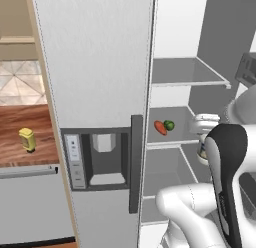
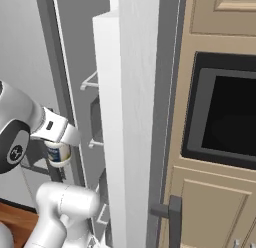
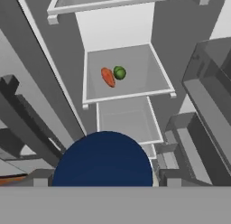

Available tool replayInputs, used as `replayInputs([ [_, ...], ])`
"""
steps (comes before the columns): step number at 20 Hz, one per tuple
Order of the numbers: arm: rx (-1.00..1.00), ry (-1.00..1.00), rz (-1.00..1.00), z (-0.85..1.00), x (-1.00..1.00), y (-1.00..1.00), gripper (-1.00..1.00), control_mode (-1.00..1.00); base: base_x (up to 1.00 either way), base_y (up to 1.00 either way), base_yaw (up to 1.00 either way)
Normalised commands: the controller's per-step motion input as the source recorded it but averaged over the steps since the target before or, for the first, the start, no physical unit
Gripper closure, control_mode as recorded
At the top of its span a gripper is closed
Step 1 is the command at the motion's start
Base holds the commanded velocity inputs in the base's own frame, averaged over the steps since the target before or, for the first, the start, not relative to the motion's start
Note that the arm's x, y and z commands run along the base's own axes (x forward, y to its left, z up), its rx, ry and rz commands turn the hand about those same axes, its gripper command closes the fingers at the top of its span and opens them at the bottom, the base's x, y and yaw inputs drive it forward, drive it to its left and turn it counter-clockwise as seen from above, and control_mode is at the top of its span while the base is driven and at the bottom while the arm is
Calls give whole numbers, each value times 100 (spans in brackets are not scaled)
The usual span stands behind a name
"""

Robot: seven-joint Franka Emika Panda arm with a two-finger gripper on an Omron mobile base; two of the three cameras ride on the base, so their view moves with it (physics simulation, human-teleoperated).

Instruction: Place the mustard and mayonnaise from the counter to the top shelf of the fridge. If the existing items in the fridge are on the top shelf, move them to other shelves.

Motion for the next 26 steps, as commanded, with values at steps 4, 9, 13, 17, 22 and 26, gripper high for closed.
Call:
replayInputs([
  [4, 0, 0, 0, 0, 0, 0, 100, 100, 68, -2, 0],
  [9, 0, -9, 0, 11, 9, -1, 100, -100, 35, -4, 0],
  [13, -3, -40, 0, 59, 3, -3, 100, -100, 0, 0, 0],
  [17, -5, -45, 0, 62, 39, -12, 100, -100, 0, 0, 0],
  [22, 0, -17, -1, 39, 94, -35, 100, -100, 0, 0, 0],
  [26, 0, 0, -6, 16, 100, -51, 100, -100, 0, 0, 0],
])
